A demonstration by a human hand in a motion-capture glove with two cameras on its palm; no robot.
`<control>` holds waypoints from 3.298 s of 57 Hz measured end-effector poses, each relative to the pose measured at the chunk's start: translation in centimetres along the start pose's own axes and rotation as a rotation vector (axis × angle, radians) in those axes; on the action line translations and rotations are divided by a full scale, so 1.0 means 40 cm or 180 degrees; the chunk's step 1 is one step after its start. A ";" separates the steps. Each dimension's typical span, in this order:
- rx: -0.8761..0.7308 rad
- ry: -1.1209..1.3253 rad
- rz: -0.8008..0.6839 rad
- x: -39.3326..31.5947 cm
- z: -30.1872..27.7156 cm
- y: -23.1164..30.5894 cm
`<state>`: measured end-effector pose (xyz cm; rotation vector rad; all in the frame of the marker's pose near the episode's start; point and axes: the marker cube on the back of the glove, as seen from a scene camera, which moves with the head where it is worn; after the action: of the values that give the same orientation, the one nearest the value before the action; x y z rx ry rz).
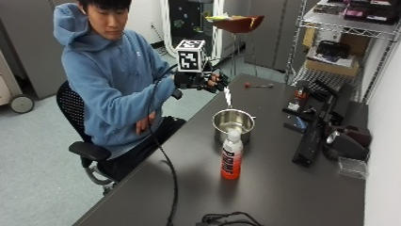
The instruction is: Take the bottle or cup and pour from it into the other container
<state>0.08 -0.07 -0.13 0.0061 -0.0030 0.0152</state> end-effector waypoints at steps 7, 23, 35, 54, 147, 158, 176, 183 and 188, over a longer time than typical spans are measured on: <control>-0.0006 -0.0025 0.0021 0.013 -0.007 0.001; -0.0046 -0.0016 0.0006 0.022 0.000 0.024; -0.0130 0.0056 0.0016 0.065 -0.001 0.070; 0.0015 0.0011 0.0082 0.254 -0.028 0.102; 0.0340 -0.3602 -0.0560 0.532 0.447 -0.285; 0.0633 -0.3935 -0.0450 0.476 0.472 -0.302; 0.1046 -0.3973 -0.0203 0.437 0.468 -0.320; 0.1058 -0.3950 -0.0153 0.425 0.461 -0.324; 0.1058 -0.3962 -0.0144 0.407 0.460 -0.324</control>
<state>16.49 -12.88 18.24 0.3473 -1.2452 -0.0355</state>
